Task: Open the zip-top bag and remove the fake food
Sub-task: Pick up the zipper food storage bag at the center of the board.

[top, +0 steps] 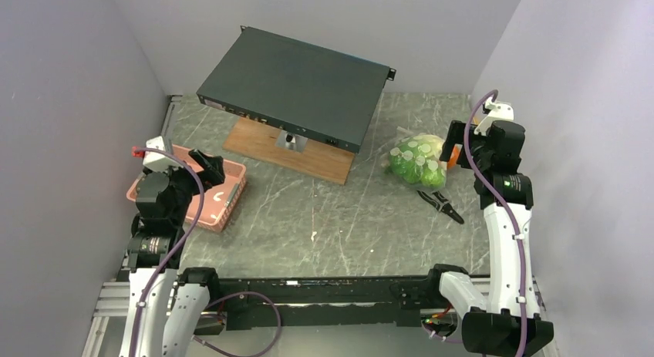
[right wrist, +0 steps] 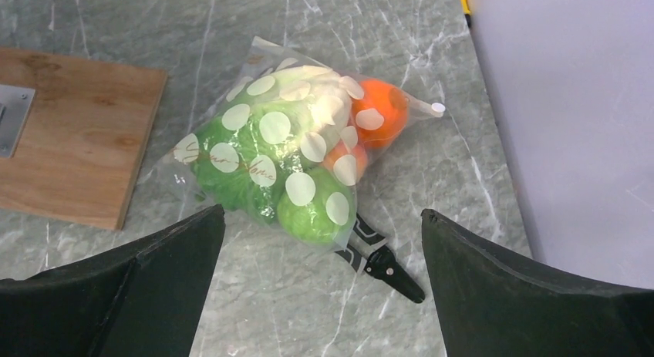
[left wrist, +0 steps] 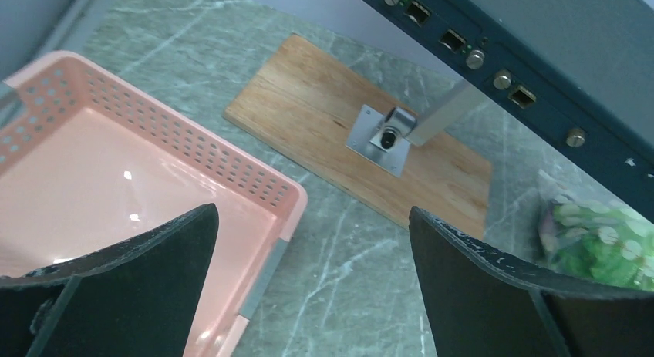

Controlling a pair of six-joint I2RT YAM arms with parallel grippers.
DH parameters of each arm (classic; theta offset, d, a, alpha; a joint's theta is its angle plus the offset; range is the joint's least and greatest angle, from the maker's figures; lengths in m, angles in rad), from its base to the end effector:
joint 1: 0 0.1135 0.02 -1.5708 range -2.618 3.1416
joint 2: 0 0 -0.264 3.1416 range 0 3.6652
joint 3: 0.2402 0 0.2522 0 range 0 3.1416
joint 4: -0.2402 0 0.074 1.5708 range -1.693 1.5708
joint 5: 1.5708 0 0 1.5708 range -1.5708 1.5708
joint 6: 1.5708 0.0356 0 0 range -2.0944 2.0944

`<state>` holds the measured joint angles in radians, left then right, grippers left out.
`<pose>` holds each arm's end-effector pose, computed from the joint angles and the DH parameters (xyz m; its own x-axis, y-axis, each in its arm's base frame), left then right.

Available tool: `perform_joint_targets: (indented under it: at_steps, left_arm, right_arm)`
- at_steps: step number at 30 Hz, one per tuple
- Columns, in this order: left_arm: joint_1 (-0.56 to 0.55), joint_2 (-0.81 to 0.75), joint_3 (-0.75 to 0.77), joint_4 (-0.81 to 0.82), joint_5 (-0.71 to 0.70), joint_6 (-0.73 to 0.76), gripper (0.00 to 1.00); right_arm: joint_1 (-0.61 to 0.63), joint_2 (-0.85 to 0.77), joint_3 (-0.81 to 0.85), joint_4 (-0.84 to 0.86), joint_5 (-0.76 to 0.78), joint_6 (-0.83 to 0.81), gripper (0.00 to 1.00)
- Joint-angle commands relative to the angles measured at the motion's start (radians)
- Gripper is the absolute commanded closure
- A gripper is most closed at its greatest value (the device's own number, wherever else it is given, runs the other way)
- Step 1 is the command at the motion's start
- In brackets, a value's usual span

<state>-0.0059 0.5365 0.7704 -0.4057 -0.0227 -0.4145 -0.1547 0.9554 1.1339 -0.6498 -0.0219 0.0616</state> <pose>0.1255 0.0001 0.3448 -0.1498 -0.4017 -0.9034 -0.0839 0.9156 -0.3932 0.1934 -0.0294 0.3818 -0.4395 0.1308 -0.8887 0.1621 0.9846 0.0648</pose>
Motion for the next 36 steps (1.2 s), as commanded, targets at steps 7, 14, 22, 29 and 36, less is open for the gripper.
perform_joint_targets:
  at_steps: [7,14,22,29,36]
  left_arm:
    - [0.003,0.024,-0.142,0.223,0.329,-0.156,0.01]
    - [-0.002,0.132,-0.185,0.333,0.491,-0.212,0.01]
    - [-0.015,0.237,-0.245,0.542,0.597,-0.309,0.01]
    - [-0.025,0.343,-0.195,0.539,0.562,-0.294,0.01]
    - [-0.027,0.429,-0.145,0.598,0.549,-0.296,0.01]
  right_arm:
    - [0.001,-0.021,-0.069,0.047,-0.358,-0.339,0.0]
    - [0.01,0.01,-0.14,0.035,-0.647,-0.565,0.0]
    - [0.0,0.098,-0.17,0.037,-0.775,-0.788,0.0]
    - [-0.075,0.238,-0.118,-0.032,-0.952,-0.986,0.0]
    - [-0.077,0.328,-0.096,-0.029,-0.955,-1.092,0.0]
